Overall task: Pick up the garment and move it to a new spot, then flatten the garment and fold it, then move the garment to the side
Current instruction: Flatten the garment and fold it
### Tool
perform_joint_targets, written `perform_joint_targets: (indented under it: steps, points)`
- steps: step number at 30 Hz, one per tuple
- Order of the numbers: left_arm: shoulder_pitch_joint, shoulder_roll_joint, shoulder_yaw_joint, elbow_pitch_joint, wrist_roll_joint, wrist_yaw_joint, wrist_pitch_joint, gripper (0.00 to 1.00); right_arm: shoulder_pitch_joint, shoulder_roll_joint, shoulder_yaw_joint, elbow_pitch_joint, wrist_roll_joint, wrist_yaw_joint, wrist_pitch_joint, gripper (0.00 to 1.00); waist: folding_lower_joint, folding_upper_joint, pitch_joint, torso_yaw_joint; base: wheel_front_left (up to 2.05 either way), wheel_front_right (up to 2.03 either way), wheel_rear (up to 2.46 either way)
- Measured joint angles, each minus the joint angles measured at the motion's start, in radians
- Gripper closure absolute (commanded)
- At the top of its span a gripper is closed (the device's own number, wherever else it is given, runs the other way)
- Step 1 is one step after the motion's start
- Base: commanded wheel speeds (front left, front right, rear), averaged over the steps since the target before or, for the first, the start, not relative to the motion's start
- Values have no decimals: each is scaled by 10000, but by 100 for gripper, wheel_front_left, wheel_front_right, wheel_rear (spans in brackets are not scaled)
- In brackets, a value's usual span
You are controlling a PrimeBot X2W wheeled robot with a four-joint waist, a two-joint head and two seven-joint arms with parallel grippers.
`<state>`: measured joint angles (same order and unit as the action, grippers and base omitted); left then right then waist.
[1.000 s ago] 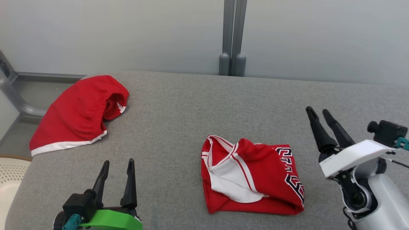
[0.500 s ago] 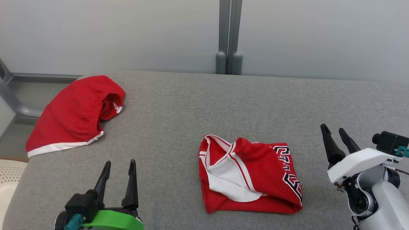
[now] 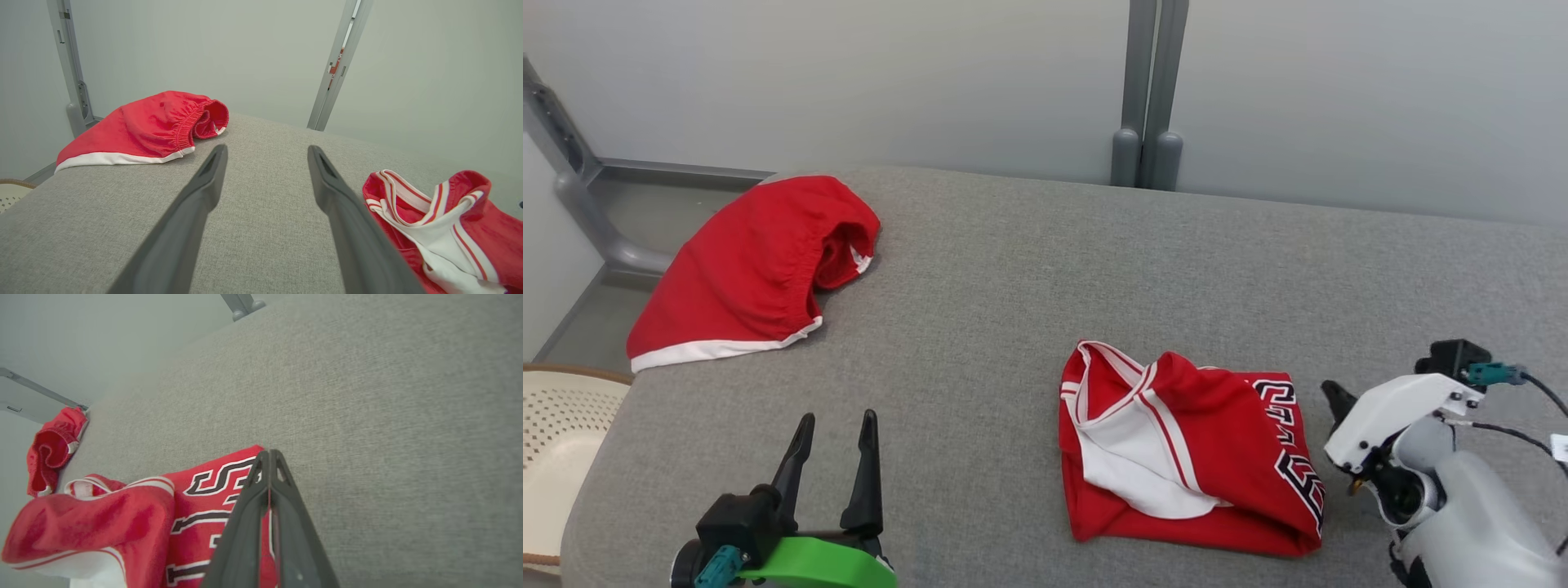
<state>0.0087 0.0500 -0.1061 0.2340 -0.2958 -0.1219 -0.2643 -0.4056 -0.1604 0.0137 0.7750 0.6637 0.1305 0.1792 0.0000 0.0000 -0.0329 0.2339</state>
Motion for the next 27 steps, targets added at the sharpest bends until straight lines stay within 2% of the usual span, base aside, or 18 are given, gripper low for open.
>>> perform_joint_targets:
  steps: [4, 9, 17, 27]
  points:
    - [-54, 0, -102, -10, -29, 2, 0, 0, -185, 449, 330, 412, 324, 0, 215, 100, 0, 1, 3, 221, 0, 0, 0]
    - [-52, 0, 8, -4, -21, 2, 2, 0, -35, 660, 1279, 211, 640, 0, 307, 100, 0, 0, 11, 433, 0, 0, 0]
    - [-35, 0, -13, -15, -59, 31, 0, 0, 1037, 874, 3467, -1641, 1630, 0, 614, 100, 0, 0, 50, 377, 0, 0, 0]
    - [-39, 0, 8, -27, -86, 69, 0, 0, 1978, 619, 6094, -3618, 2675, 0, 604, 100, 0, 0, 91, -88, 0, 0, 0]
